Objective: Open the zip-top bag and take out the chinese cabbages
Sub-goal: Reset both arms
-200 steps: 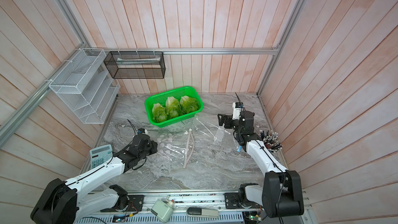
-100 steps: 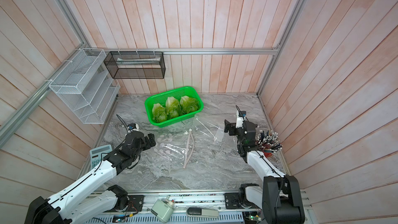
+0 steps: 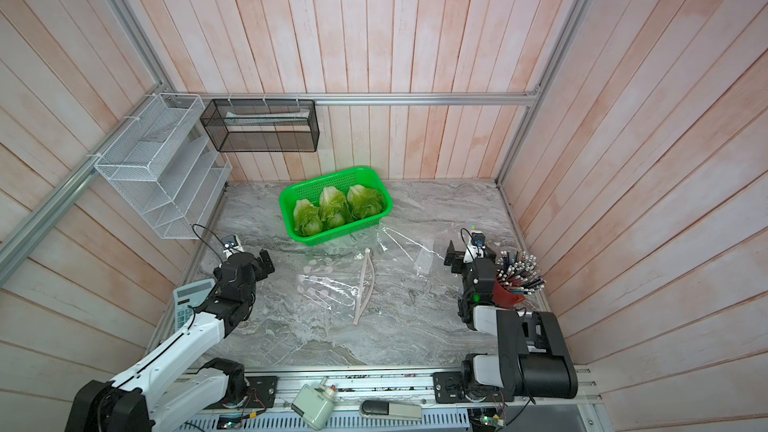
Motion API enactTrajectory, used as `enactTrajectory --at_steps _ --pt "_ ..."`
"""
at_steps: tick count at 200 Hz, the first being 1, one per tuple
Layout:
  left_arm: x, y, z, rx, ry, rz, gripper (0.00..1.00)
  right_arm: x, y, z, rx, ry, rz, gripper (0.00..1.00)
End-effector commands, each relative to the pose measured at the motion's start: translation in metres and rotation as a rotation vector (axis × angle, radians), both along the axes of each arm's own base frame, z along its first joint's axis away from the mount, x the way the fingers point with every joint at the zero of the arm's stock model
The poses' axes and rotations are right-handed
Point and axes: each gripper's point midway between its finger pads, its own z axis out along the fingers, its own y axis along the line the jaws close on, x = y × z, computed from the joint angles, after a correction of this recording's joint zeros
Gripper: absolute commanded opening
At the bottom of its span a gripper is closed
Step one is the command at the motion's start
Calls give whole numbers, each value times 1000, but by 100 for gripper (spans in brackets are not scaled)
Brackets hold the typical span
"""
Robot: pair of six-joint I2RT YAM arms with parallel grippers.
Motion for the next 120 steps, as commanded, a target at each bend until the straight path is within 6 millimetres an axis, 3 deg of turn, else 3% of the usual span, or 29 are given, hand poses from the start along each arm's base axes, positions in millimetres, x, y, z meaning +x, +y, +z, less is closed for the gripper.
enactTrajectory --at_steps 1,43,94,120 --pt "21 5 23 29 -154 -52 100 1 -5 11 10 -87 -20 98" --pt "29 24 13 44 -241 -85 100 9 0 2 4 -72 9 98" --pt "54 11 8 122 -224 -236 100 15 0 -3 3 -30 10 98" --pt "54 2 8 133 -227 -310 100 15 -1 -3 3 -27 8 98"
